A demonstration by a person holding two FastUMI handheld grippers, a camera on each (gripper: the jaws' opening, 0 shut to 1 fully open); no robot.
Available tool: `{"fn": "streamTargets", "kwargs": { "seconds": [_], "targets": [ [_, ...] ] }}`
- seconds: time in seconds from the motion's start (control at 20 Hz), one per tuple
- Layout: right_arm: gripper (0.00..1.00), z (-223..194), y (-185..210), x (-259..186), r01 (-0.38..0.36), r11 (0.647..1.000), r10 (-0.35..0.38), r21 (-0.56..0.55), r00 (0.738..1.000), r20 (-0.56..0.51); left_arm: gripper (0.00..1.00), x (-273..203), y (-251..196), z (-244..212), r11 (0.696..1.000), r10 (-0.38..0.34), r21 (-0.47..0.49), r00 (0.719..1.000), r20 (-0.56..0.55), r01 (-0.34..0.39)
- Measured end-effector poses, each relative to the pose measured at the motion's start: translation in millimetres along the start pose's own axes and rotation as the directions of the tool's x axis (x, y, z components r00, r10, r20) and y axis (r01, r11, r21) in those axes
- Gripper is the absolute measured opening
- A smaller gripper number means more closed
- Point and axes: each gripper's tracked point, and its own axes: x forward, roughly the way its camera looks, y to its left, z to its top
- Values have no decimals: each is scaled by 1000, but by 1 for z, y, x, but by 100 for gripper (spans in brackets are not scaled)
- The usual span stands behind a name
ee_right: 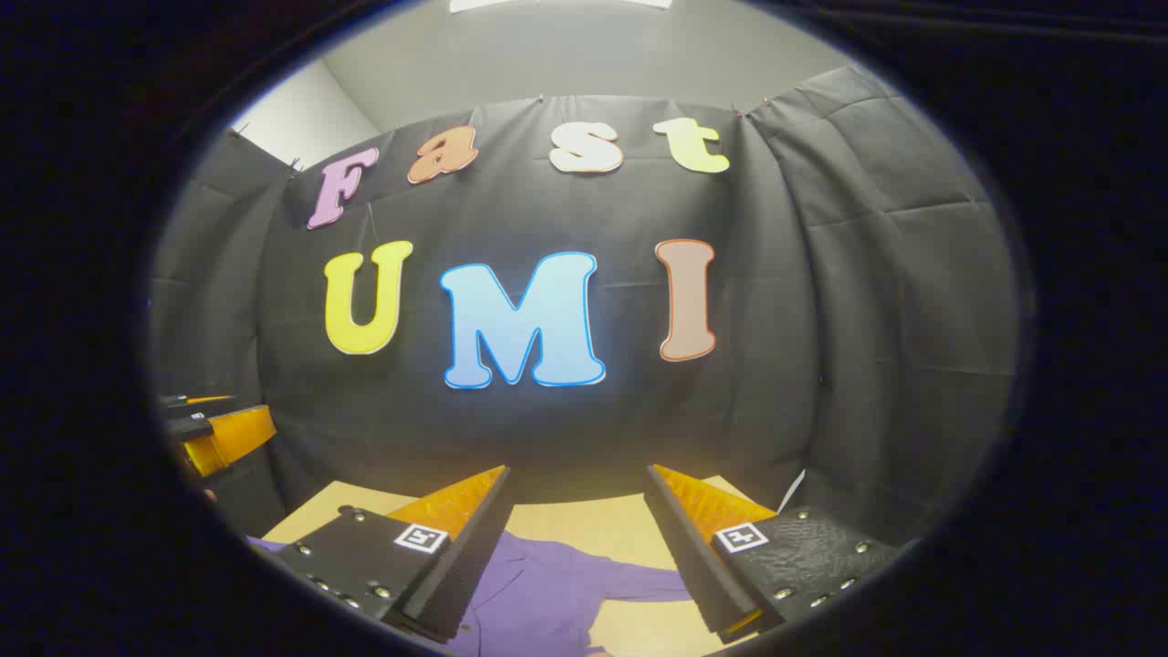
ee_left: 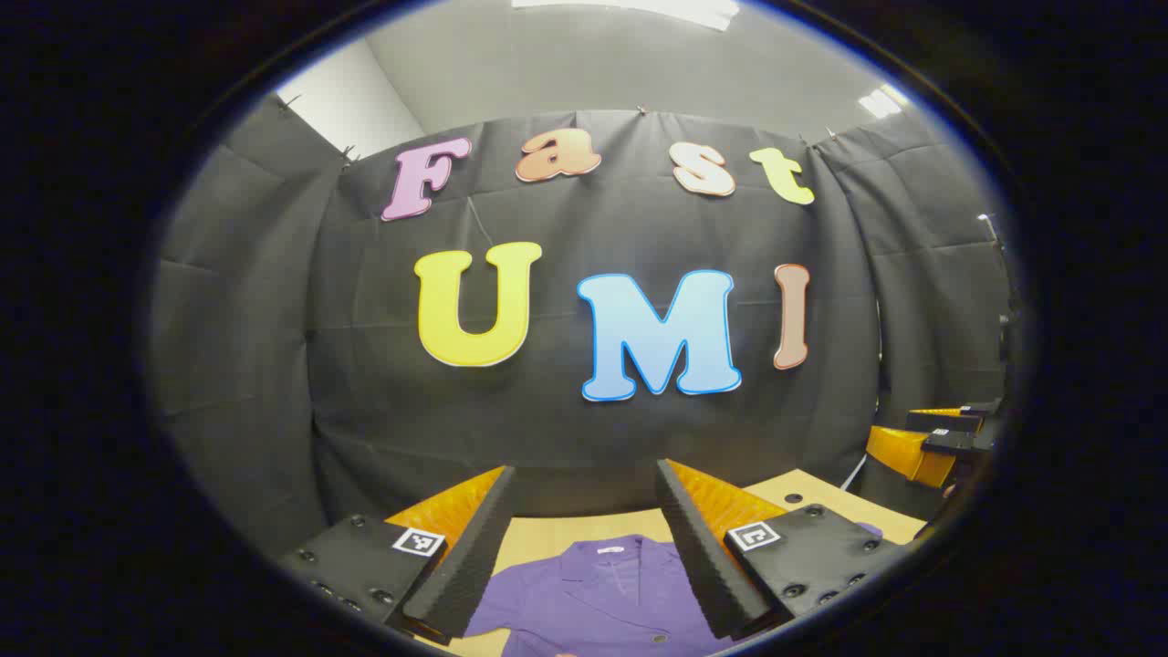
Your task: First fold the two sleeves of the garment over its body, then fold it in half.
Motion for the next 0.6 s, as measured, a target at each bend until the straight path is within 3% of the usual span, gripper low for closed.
{"fn": "streamTargets", "kwargs": {
  "seconds": [0.6],
  "targets": [
    [91, -2, -13, -2, 27, 999, -27, 20, 1000, -8, 99, -2, 7, -1, 1000, 13, 4, 1000, -7, -13]
  ]
}}
